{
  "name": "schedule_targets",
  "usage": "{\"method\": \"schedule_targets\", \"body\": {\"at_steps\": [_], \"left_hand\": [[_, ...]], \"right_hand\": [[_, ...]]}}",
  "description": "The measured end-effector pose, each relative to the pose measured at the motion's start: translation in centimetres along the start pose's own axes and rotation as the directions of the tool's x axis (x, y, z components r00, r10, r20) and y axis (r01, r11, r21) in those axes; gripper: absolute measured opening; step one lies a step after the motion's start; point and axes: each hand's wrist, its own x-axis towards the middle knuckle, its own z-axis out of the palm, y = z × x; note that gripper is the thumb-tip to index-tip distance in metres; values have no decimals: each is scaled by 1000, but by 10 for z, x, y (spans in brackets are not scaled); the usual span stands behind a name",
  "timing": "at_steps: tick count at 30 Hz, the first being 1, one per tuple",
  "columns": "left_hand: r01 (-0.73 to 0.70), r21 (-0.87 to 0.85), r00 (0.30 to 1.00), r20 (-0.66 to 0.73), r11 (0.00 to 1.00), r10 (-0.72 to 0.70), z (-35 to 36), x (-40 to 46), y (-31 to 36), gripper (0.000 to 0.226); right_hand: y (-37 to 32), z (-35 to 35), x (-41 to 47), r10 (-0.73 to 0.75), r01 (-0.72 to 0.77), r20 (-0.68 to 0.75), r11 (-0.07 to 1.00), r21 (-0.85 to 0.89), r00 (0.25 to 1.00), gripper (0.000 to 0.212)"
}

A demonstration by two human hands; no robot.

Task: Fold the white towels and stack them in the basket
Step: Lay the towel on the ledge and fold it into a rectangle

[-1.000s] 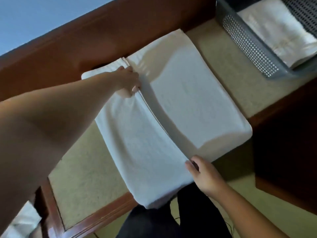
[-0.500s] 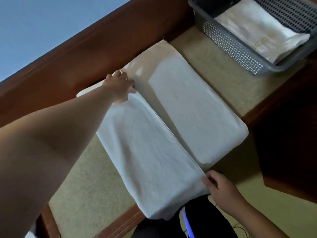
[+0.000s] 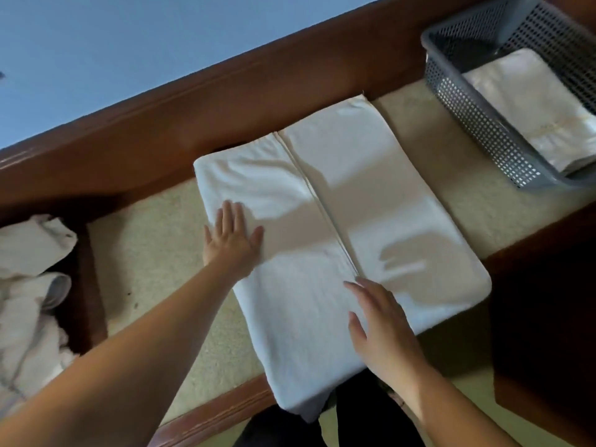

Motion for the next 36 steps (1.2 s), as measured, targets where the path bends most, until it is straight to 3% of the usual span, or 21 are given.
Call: {"method": "schedule_targets", "body": {"at_steps": [3,7,11,13,18,21,24,28,32,36], "left_hand": [[-18,24,1000,-19,1000,18,6,8,-14,83],[30,15,998,-46,999,-29,0,27,-10,81],[43,-7,996,-76,999,-43,-16,64,-11,81],[50,4,995,-92,999,-49,-21,82,-13,86],[115,-58,982,-144,992,-122,-30,106,-12,117],[145,-94,977,-142,985,-157,-36,108,-8,122],[147,-163,973,-151,976,-172,-36,99,-8,109],[147,-287,956,-206,947,-211,-19,33,-2,78],[133,-283,970,-159,950,-184,34,-59,12,81],[100,-225,963,-224,969,-152,71,-77,2,84]], "right_hand": [[-21,7,46,-162,183,178,977,-111,971,60],[-45,26,98,-307,355,227,911,-212,924,67],[-64,48,119,-199,372,443,861,-348,874,81],[-67,58,115,-159,393,484,812,-432,860,87],[-64,74,109,-178,378,404,784,-493,897,96],[-62,74,110,-189,390,414,786,-480,890,92],[-60,76,112,-195,341,342,826,-448,919,68],[-74,66,157,-119,139,78,926,-350,990,52],[-97,57,249,-192,263,210,881,-394,959,59],[-92,46,329,-173,375,391,762,-528,904,70]]}}
